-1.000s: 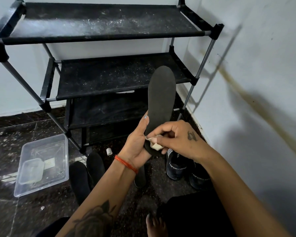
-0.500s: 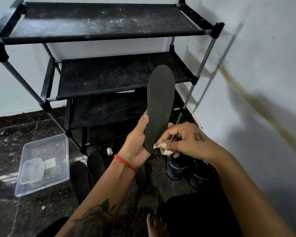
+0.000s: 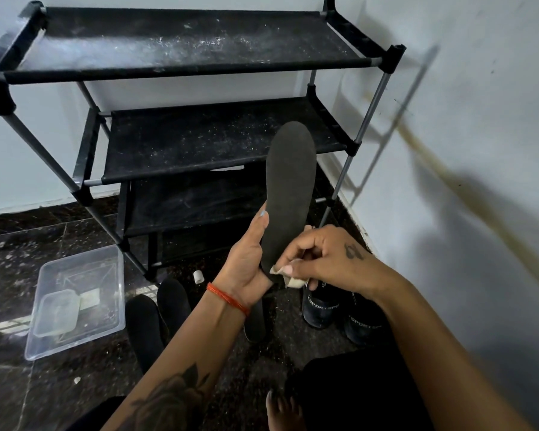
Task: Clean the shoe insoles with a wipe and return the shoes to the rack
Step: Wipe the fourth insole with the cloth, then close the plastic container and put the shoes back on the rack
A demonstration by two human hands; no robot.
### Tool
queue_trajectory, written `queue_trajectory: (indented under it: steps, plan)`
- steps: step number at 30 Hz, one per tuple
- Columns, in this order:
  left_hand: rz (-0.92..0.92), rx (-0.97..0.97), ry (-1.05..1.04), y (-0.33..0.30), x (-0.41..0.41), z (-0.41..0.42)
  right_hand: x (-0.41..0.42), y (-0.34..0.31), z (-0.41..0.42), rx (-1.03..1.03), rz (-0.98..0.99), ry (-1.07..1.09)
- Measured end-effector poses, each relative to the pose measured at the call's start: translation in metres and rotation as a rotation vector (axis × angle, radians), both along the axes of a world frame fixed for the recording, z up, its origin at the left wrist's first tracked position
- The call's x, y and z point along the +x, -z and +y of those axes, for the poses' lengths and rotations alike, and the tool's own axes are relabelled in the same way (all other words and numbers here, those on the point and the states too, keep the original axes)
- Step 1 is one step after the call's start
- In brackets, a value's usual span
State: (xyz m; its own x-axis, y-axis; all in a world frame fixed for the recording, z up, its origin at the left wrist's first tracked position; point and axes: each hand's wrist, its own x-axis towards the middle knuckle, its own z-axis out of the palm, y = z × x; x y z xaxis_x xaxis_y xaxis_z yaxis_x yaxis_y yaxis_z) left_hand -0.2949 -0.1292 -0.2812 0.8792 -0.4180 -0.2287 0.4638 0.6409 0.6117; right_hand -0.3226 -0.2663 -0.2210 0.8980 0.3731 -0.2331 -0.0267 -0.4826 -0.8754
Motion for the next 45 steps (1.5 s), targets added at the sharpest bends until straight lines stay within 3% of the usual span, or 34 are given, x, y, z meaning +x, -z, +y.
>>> queue_trajectory:
  steps: [5,11,14,19,29,33,36,45]
  plan:
    - [0.048,-0.044,-0.027,-0.004,-0.001,-0.002,-0.003,-0.006,-0.010,-0.011,0.210,-0.148]
    - [-0.025,0.085,-0.052,-0.009,-0.005,0.000,0.011,0.002,-0.020,0.323,0.082,0.475]
    - [-0.050,0.174,-0.034,-0.007,-0.009,0.000,0.017,0.010,-0.015,0.403,0.147,0.572]
    - [-0.051,0.325,-0.064,0.007,-0.012,-0.004,0.024,0.028,-0.007,0.244,0.137,0.621]
    - [0.208,0.644,-0.162,0.084,0.001,-0.016,0.063,0.095,-0.017,0.045,0.308,0.583]
    - [0.285,0.810,-0.155,0.142,0.007,-0.019,0.079,0.149,-0.016,-0.042,0.411,0.609]
    - [0.317,0.952,-0.145,0.183,0.012,-0.018,0.080,0.205,-0.016,0.003,0.572,0.607]
    - [0.338,1.254,0.049,0.285,0.029,-0.016,0.086,0.338,-0.008,-0.199,0.526,0.679]
